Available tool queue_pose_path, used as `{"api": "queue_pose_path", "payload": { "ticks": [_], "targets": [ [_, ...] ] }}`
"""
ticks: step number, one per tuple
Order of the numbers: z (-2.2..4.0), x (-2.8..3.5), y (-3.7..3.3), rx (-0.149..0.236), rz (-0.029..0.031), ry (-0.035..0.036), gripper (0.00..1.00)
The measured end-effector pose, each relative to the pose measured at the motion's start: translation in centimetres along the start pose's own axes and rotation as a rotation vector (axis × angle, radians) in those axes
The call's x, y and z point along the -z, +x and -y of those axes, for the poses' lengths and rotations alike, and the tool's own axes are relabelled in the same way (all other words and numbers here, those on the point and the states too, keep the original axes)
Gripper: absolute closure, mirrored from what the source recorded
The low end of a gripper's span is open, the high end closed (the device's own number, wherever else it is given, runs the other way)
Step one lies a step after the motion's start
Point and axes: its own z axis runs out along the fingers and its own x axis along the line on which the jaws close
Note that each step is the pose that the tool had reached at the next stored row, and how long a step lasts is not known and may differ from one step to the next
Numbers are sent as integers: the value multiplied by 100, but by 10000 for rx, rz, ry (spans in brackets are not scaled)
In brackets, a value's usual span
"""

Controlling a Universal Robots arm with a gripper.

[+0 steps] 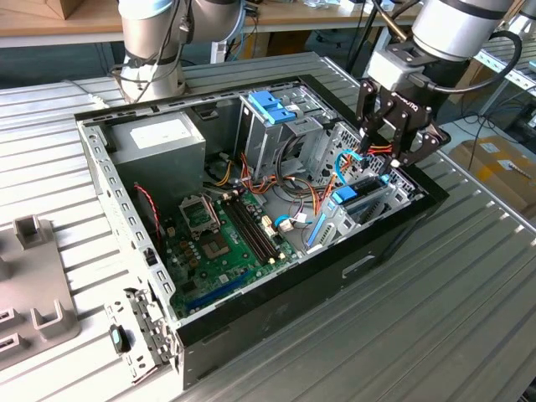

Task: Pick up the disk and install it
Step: 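Insert the first disk wire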

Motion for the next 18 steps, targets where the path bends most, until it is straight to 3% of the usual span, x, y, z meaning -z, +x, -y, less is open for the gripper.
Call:
{"api": "queue_pose_path", "payload": {
  "ticks": [1,2,4,11,14,16,18],
  "targets": [
    [-4,-5,5,1,0,0,45],
    [-30,-49,21,4,-10,0,45],
    [-30,-52,26,5,-41,0,45],
    [-31,-53,27,5,-41,0,45],
    [-31,-53,27,5,-42,0,53],
    [-31,-53,26,5,-42,0,66],
    [-31,-53,27,5,-42,0,72]
  ]
}}
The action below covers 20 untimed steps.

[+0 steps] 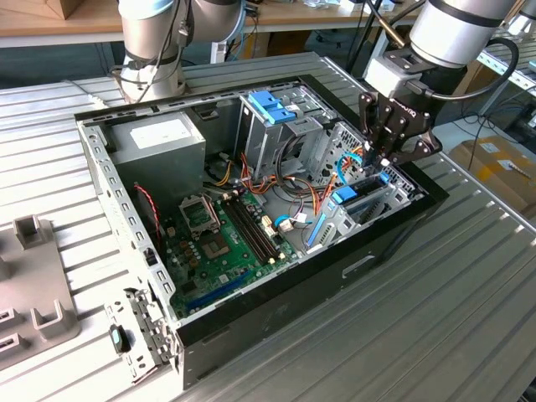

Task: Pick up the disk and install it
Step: 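Insert the first disk wire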

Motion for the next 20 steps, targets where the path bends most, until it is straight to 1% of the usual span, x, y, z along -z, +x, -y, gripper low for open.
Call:
{"api": "queue_pose_path", "payload": {
  "ticks": [2,7,8,9,10,11,13,17,18,20],
  "targets": [
    [0,0,0,0,0,0,84],
    [0,0,0,0,-1,0,84],
    [-4,0,0,4,7,6,84],
    [-10,0,1,27,47,44,84],
    [-14,-1,6,122,57,184,84],
    [-15,-2,10,175,57,263,84],
    [-26,-4,18,259,59,361,84],
    [-84,-9,32,313,60,420,84],
    [-106,-15,35,324,62,442,84],
    [-135,-27,37,338,62,509,84]
  ]
}}
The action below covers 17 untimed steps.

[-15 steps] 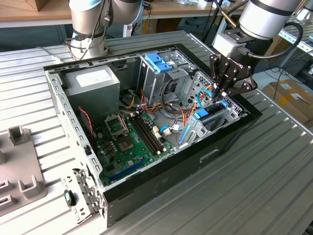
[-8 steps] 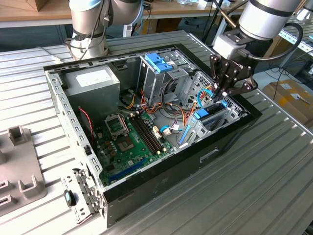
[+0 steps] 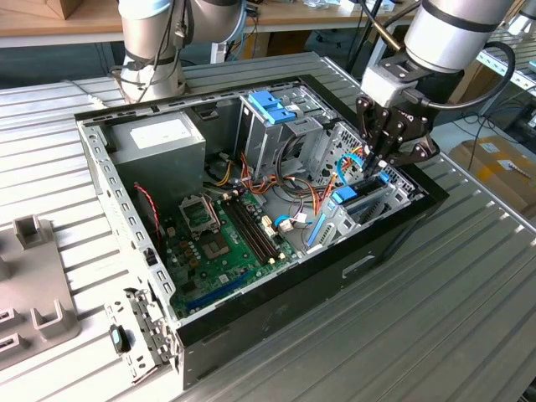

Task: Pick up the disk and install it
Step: 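Insert the first disk wire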

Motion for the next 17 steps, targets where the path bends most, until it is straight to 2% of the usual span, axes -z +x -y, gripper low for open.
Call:
{"api": "queue_pose_path", "payload": {
  "ticks": [1,2,14,16,17],
  "targets": [
    [-20,-4,0,20,-2,49,84],
    [-27,-4,1,34,-3,63,84],
    [-27,-7,0,51,-2,64,84],
    [-27,-11,1,52,-1,73,84],
    [-31,-18,3,51,4,101,84]
  ]
}}
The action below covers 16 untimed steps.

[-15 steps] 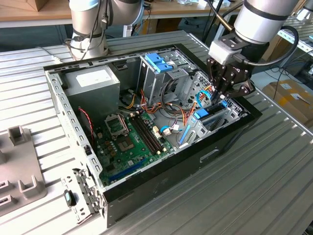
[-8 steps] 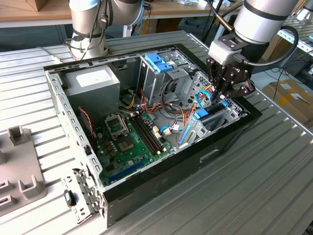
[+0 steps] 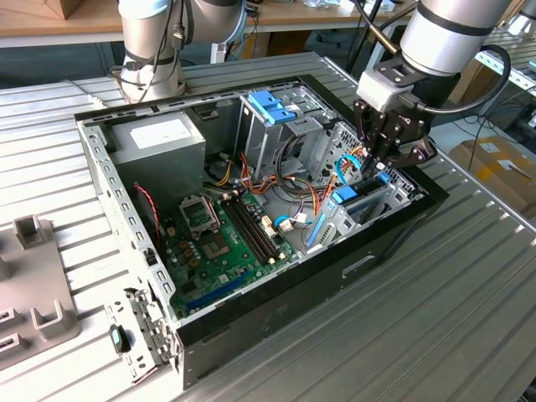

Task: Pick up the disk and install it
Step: 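Insert the first disk wire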

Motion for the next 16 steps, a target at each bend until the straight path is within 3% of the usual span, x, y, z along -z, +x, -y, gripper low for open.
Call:
{"api": "queue_pose_path", "payload": {
  "ticks": [7,16],
  "targets": [
    [-49,-25,-1,13,-1,136,84],
    [-62,-54,0,32,-3,198,84]
  ]
}}
